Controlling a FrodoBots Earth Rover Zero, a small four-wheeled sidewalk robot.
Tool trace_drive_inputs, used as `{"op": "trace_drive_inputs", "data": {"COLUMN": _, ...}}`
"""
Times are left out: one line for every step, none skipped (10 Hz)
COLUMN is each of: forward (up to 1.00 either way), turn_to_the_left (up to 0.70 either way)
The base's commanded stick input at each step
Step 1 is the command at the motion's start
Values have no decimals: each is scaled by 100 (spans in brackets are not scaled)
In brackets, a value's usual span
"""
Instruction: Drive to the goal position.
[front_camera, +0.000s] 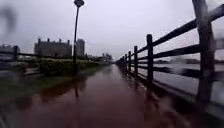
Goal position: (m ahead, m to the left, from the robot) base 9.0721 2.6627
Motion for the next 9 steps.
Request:
{"op": "trace_drive_inputs", "data": {"forward": 100, "turn_to_the_left": 0}}
{"op": "trace_drive_inputs", "data": {"forward": 100, "turn_to_the_left": 0}}
{"op": "trace_drive_inputs", "data": {"forward": 100, "turn_to_the_left": 0}}
{"op": "trace_drive_inputs", "data": {"forward": 100, "turn_to_the_left": 0}}
{"op": "trace_drive_inputs", "data": {"forward": 100, "turn_to_the_left": 0}}
{"op": "trace_drive_inputs", "data": {"forward": 100, "turn_to_the_left": 0}}
{"op": "trace_drive_inputs", "data": {"forward": 100, "turn_to_the_left": 0}}
{"op": "trace_drive_inputs", "data": {"forward": 100, "turn_to_the_left": 7}}
{"op": "trace_drive_inputs", "data": {"forward": 100, "turn_to_the_left": 19}}
